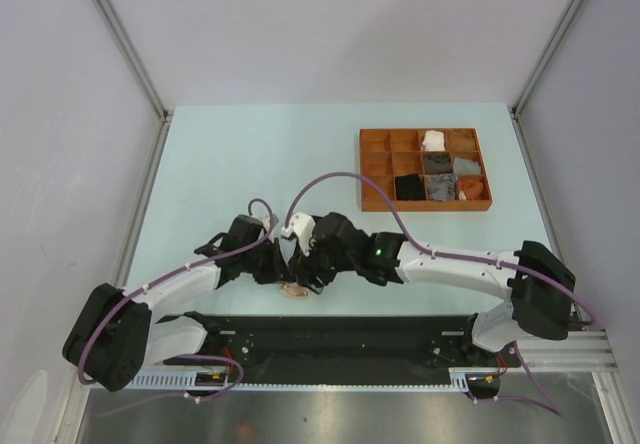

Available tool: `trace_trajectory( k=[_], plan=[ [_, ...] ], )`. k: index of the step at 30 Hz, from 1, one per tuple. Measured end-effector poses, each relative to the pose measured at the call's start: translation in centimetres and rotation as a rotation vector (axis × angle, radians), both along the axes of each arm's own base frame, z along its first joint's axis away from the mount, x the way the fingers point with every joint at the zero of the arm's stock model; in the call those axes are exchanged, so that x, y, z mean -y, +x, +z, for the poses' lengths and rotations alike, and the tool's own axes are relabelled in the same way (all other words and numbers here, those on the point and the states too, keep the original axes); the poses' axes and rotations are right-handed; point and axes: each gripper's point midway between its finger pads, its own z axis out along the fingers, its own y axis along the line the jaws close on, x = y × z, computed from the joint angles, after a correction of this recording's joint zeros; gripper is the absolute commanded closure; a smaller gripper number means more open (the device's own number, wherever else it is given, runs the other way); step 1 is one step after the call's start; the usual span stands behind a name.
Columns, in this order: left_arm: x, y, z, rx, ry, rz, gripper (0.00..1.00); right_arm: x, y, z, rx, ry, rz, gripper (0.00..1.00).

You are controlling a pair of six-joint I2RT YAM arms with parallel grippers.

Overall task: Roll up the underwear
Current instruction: Roll the underwear to the center of the board.

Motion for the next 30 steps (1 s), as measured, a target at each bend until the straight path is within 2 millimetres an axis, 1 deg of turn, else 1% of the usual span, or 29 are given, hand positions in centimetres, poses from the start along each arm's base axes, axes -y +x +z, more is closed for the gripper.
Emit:
trace_trajectory(
  k=[3, 8, 12, 15, 18, 25, 30],
  plan=[
    [-0.2, -0.1, 0.0, -0.035, -0.014, -0.004, 1.00, -0.8, -1.7, -1.1, 0.045, -0.012, 0.040, 0.36],
    [-0.3, -0.4, -0.6, -0.111, -0.038, 0.002, 1.00, -2.7, -3.8, -2.1, 0.152, -0.015, 0.085, 0.36],
    [-0.3, -0.7, -0.7, -0.143, -0.057, -0.003, 1.00, -4.3, -5.6, -3.7, 0.216, -0.037, 0.123, 0.36],
    [-0.3, -0.7, -0.4, -0.150, -0.066, -0.009, 1.00, -4.7, -5.9, -5.2, 0.249, -0.069, 0.133, 0.36],
    [-0.3, -0.5, -0.1, -0.155, -0.079, -0.011, 1.00, -5.0, -6.0, -6.2, 0.276, -0.089, 0.140, 0.37],
    [-0.4, -0.4, 0.1, -0.167, -0.101, -0.015, 1.00, -5.1, -5.8, -8.7, 0.333, -0.141, 0.133, 0.41],
    [-0.5, -0.3, 0.3, -0.164, -0.109, -0.024, 1.00, -5.1, -5.1, -9.0, 0.401, -0.159, 0.102, 0.44]
  ],
)
